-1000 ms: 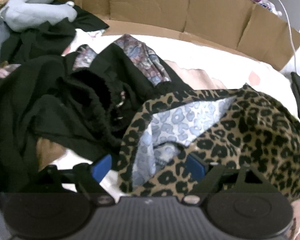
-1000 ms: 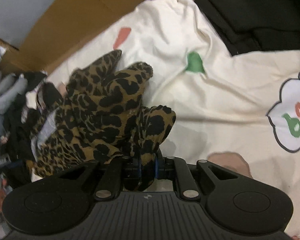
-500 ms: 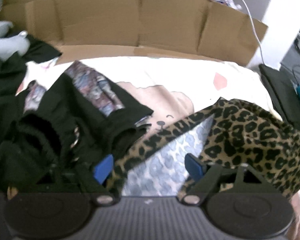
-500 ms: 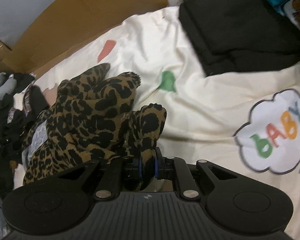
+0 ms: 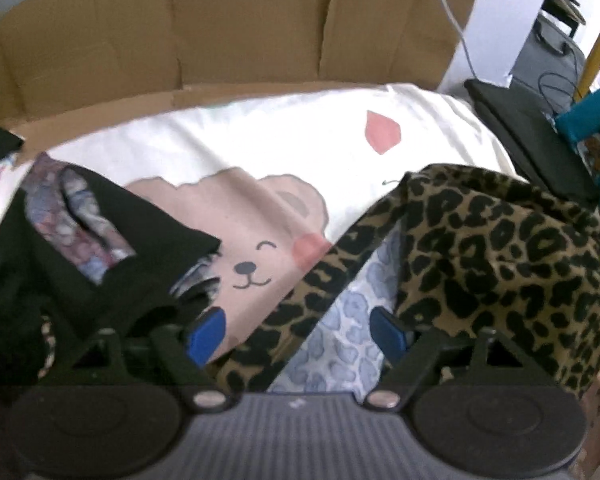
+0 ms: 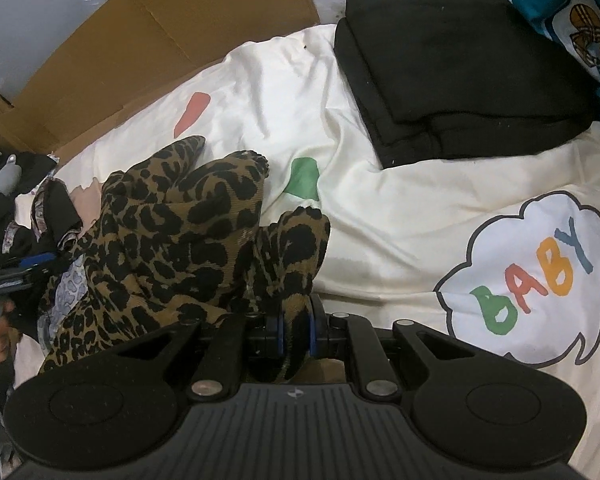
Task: Fold clothes
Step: 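Lift the leopard-print garment with both grippers, shaking it open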
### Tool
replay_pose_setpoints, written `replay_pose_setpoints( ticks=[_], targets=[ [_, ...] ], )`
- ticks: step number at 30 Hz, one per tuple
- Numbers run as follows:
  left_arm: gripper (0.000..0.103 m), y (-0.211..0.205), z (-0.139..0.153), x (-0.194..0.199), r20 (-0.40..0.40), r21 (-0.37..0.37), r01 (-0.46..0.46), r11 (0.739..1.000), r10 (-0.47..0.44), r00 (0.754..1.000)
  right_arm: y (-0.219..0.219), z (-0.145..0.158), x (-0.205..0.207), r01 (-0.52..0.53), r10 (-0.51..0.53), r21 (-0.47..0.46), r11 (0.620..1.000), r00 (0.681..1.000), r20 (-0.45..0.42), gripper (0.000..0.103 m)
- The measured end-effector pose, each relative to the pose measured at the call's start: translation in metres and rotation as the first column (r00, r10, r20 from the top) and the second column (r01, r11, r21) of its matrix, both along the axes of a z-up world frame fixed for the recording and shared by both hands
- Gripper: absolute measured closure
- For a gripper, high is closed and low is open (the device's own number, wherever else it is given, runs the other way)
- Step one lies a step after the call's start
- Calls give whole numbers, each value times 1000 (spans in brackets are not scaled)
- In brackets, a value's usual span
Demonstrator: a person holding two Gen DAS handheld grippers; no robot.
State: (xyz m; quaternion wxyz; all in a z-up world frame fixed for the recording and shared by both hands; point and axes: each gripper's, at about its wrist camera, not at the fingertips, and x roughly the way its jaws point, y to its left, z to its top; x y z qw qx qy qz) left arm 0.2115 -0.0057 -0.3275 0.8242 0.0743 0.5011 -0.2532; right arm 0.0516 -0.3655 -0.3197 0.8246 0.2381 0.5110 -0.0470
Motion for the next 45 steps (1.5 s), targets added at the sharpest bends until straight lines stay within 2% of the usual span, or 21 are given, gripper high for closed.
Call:
replay_pose_setpoints(
  ticks=[3, 5, 6, 8, 11, 16, 26, 33, 36, 39, 41, 42, 43, 45],
  targets=[
    [40, 0, -16, 5, -59, -4, -7, 1000, 6, 998, -1, -2, 0, -4, 4, 7, 1000, 1000, -2, 93],
    [68, 2, -23, 4, -88, -15, -10, 1000, 8, 996, -2, -3, 1, -6, 6, 10, 1000, 1000, -3, 93],
    [73, 4, -25, 2, -101, -26, -10, 1000, 8, 995, -2, -4, 1, -7, 7, 11, 1000, 1000, -3, 93],
    [91, 8, -25, -4, -114, -43, -8, 999, 3, 993, -2, -4, 2, -9, 9, 14, 1000, 1000, -2, 93],
    [96, 15, -20, -16, -113, -56, -1, 998, -5, 994, -4, -3, 3, -9, 9, 19, 1000, 1000, 4, 93],
    [97, 34, -9, -42, -169, -97, -25, 995, 8, 986, -6, 0, 8, -9, 8, 22, 1000, 1000, 22, 93],
    [97, 63, 8, -126, -288, -114, -8, 993, -25, 957, -8, 6, 23, -18, 18, 6, 1000, 999, 51, 92],
    [97, 61, 7, -169, -402, -153, 15, 988, -76, 912, -10, 4, 30, -22, 22, -3, 1000, 998, 56, 92],
    [97, 44, 8, -185, -427, -168, 88, 982, -153, 891, -10, 3, 32, -23, 24, -8, 1000, 998, 53, 92],
    [92, 27, 10, -192, -417, -111, 182, 977, -212, 884, -9, 0, 29, -33, 33, -9, 999, 999, 38, 88],
    [81, 29, 18, -185, -410, -101, 166, 981, -193, 891, -13, -2, 25, -25, 25, 1, 1000, 999, 30, 78],
    [80, 32, 25, -179, -405, -111, 133, 985, -167, 899, -16, -3, 22, -15, 15, 10, 1000, 999, 28, 71],
    [76, 34, 33, -172, -394, -117, 98, 988, -137, 909, -19, -3, 20, 0, -1, 24, 1000, 1000, 27, 67],
    [62, 33, 51, -161, -354, -132, 64, 989, -107, 929, -24, -5, 16, 31, -33, 55, 998, 999, 25, 63]
  ],
)
